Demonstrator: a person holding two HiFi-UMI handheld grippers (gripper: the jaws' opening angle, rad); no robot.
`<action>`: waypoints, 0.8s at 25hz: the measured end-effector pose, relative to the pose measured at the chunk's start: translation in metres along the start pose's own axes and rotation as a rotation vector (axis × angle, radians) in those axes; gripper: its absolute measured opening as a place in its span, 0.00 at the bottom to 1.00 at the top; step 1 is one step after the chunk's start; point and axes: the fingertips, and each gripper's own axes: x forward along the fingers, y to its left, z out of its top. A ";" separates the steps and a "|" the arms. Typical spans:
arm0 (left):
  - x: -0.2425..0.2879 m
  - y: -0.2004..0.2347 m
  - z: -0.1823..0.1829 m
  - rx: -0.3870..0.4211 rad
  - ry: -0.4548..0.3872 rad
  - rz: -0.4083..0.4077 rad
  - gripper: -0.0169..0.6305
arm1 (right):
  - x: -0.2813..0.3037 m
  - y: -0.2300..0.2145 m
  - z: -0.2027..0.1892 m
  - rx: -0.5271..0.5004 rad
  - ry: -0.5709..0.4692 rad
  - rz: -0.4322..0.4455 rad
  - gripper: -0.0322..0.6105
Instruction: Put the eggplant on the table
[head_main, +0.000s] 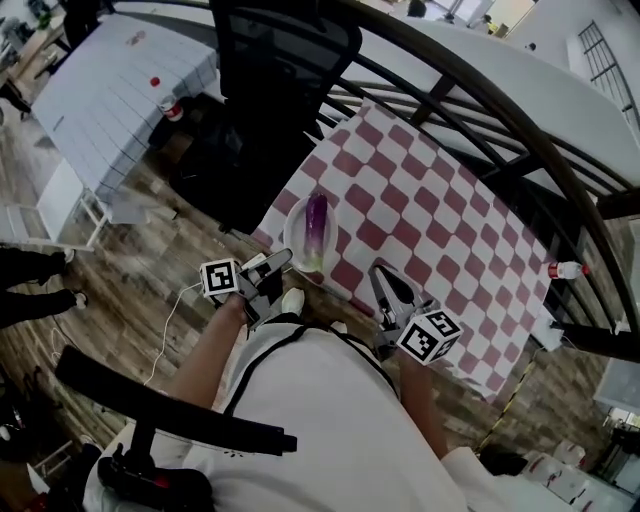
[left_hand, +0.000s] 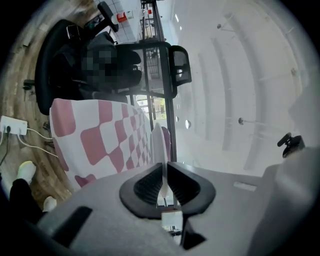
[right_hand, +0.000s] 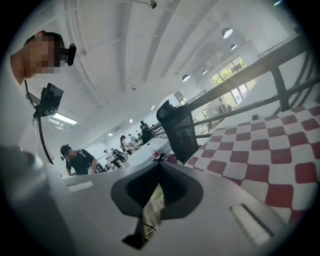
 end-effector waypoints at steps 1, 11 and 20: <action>0.001 0.007 0.003 -0.002 0.023 -0.002 0.08 | 0.002 -0.002 0.000 0.006 -0.001 -0.012 0.06; 0.017 0.067 0.022 -0.028 0.176 0.019 0.08 | 0.017 -0.016 -0.006 0.028 0.027 -0.091 0.06; 0.024 0.097 0.021 -0.037 0.292 0.024 0.08 | 0.028 -0.026 -0.005 0.030 0.050 -0.139 0.06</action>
